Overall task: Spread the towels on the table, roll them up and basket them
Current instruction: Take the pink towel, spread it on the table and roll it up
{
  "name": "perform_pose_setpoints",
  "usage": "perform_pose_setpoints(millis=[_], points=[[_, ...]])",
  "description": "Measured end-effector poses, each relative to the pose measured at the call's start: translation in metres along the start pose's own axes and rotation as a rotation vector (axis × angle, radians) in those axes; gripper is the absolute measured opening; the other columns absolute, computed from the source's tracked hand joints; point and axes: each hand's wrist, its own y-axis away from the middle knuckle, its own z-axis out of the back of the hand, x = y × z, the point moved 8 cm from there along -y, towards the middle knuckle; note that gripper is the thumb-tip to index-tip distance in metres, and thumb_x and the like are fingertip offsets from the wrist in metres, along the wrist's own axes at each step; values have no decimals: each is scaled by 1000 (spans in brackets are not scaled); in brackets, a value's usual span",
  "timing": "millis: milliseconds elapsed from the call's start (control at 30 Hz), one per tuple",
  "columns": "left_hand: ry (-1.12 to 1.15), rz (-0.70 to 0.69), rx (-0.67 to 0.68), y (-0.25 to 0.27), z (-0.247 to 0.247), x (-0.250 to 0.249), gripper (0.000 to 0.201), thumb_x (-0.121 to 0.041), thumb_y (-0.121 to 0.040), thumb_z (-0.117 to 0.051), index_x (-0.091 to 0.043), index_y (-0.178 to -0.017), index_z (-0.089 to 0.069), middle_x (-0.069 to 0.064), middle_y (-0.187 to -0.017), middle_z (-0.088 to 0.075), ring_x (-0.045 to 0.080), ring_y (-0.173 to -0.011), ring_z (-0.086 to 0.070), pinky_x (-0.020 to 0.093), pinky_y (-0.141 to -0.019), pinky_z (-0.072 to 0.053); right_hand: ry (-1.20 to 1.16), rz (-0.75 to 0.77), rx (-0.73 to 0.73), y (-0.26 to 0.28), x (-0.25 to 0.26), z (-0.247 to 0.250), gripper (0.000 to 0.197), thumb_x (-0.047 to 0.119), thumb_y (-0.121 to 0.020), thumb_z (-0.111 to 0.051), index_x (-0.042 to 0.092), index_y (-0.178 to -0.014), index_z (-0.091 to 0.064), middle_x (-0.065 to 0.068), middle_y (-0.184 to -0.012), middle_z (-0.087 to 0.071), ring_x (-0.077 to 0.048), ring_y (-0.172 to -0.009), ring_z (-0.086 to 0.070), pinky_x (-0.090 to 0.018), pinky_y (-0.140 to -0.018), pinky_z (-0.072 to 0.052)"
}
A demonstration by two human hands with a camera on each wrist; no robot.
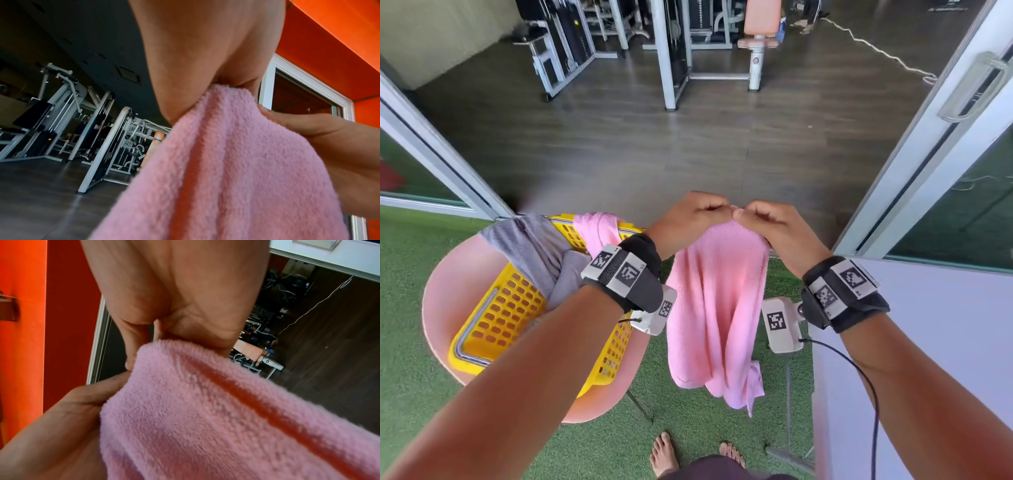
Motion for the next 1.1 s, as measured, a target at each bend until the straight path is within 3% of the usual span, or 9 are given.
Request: perform_pose_setpoints(millis=[133, 333, 467, 567, 667, 767, 867, 1000, 1100], points=[[-82, -66, -3, -6, 14, -4, 28, -19, -91, -57, 7, -84, -63, 8, -75, -52, 12, -76, -45, 29, -70, -37, -30, -31, 14, -3, -10, -9, 36, 24, -96, -57, 0, -71, -50, 2, -64, -33, -5, -58, -30, -15, -53, -25], [11, -125, -309, -1, 65, 10, 33, -18, -91, -56, -6, -65, -39, 3, -68, -29, 10, -65, -31, 27, -61, -26, 29, -29, -11, 6, -21, -3, 38, 23, -97, -56, 2, -67, -44, -4, -70, -30, -13, -66, -29, -26, -58, -22], [237, -7, -105, 4, 15, 30, 25, -25, -93, -49, -8, -104, -64, 0, -105, -64, 6, -102, -56, 30, -96, -42, 158, 116, -35, -16, 16, 0, 35, 16, -98, -53, -1, -69, -45, -4, -68, -31, -7, -65, -31, -24, -58, -25], [425, 14, -21, 5, 1, 23, 31, -19, -96, -49, 2, -116, -62, 18, -125, -61, 29, -124, -53, 45, -108, -37, 180, 129, -29, -32, 28, -8, 27, 18, -97, -55, -3, -81, -62, -16, -70, -53, -8, -70, -44, -25, -65, -34], [449, -9, -81, 2, 17, 19, 36, -19, -93, -57, 14, -109, -57, 35, -117, -57, 35, -109, -56, 53, -95, -42, 94, 116, -73, -37, 30, -6, 16, 15, -94, -59, 5, -86, -67, 1, -73, -63, -1, -69, -50, -16, -65, -38], [354, -45, -137, 3, 36, 6, 19, -14, -94, -55, -3, -81, -63, 5, -75, -59, 13, -72, -51, 25, -65, -40, 52, 42, -47, -31, 8, -13, 27, 20, -96, -58, 5, -74, -59, -2, -67, -48, -10, -65, -42, -26, -59, -31], [264, -57, -238, 0, 61, 3, 29, -13, -94, -55, 6, -74, -48, -2, -64, -34, 9, -60, -32, 23, -54, -27, 95, 6, -17, -17, -13, -21, 39, 23, -97, -56, -4, -70, -49, -6, -67, -36, -13, -63, -34, -28, -57, -26], [265, -7, -163, 6, 38, 13, 17, -10, -97, -50, -1, -89, -62, -6, -80, -59, 3, -77, -55, 20, -76, -46, 130, 85, -140, -23, 13, 0, 37, 18, -97, -55, 0, -67, -45, 0, -64, -31, -6, -60, -30, -21, -54, -25], [333, -11, 43, 11, 6, 9, 25, -16, -99, -49, 5, -104, -64, 5, -96, -67, 13, -90, -61, 25, -82, -50, 131, 159, -122, -33, 38, 1, 28, 15, -96, -56, -5, -78, -62, -7, -71, -59, -13, -65, -49, -22, -64, -40]])
